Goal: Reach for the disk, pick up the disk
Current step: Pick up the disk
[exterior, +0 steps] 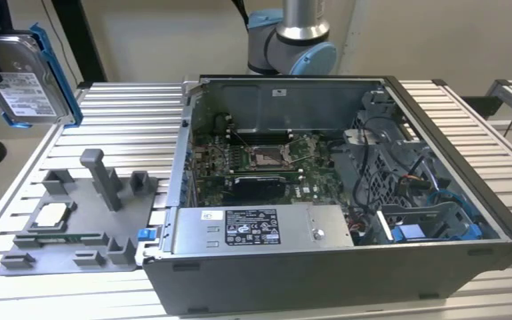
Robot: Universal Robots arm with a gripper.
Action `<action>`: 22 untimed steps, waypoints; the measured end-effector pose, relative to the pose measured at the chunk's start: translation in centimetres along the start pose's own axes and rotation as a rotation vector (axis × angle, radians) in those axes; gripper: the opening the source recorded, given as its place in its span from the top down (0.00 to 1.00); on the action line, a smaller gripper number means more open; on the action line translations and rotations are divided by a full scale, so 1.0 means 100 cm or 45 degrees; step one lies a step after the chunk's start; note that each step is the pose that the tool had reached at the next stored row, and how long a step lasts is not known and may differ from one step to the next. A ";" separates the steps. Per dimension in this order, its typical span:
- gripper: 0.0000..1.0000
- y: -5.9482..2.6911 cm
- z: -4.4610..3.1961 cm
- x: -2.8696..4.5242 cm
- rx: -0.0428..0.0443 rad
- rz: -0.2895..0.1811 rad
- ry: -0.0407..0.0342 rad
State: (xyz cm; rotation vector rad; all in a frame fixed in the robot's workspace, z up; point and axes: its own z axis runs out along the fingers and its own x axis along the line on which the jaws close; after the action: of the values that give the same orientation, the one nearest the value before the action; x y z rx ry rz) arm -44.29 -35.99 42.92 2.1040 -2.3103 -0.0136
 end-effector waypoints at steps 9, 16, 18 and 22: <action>1.00 0.0001 -0.0059 0.0000 0.000 0.000 0.0000; 1.00 0.0002 -0.0134 0.0001 0.000 0.000 0.0000; 1.00 0.0003 -0.0159 0.0001 0.000 0.000 0.0000; 1.00 0.0004 -0.0206 0.0001 0.000 0.000 0.0000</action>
State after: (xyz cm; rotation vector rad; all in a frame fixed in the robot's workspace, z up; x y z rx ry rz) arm -44.29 -35.99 44.98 2.1040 -2.3103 -0.0136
